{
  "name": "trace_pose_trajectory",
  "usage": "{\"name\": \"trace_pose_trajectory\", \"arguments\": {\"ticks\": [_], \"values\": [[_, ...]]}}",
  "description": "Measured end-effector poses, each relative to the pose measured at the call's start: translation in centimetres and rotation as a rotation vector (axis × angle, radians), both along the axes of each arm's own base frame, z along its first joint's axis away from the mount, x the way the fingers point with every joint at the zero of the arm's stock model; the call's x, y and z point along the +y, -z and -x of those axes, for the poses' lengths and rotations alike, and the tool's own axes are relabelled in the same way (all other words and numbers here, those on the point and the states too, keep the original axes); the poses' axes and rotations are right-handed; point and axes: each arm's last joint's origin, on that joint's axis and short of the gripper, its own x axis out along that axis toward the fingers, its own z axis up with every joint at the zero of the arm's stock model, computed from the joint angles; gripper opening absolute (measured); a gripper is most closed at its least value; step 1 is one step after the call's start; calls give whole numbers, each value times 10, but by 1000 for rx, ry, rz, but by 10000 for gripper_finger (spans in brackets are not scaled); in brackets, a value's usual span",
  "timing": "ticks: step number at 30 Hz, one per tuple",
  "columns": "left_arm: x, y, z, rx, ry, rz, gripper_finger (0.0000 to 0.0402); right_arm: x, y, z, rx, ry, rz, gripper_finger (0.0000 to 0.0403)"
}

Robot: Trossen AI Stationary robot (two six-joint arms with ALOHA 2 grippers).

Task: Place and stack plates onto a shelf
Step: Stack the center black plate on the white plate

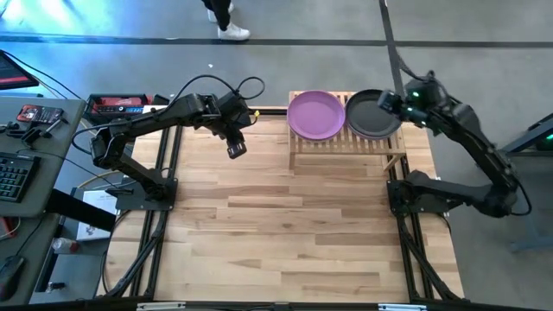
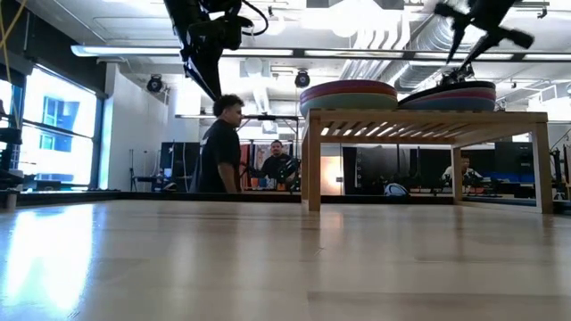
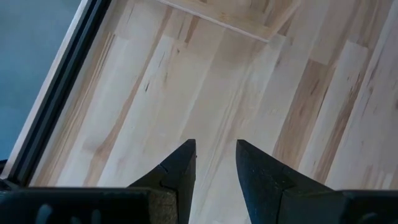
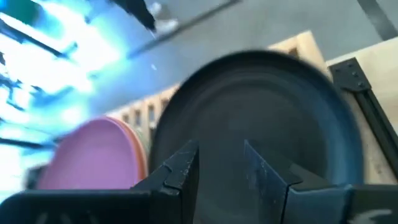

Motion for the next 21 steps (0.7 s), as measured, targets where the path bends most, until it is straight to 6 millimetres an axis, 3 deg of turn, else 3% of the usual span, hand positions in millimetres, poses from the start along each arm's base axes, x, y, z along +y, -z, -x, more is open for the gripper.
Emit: {"name": "trace_pose_trajectory", "arguments": {"ticks": [11, 21], "values": [[0, 0, 0, -5, -25, 10, 102, -38, 34, -33, 239, -85, -202, 108], [0, 0, 0, -9, -24, 9, 102, -42, 50, -31, 363, -43, -353, 108]]}}
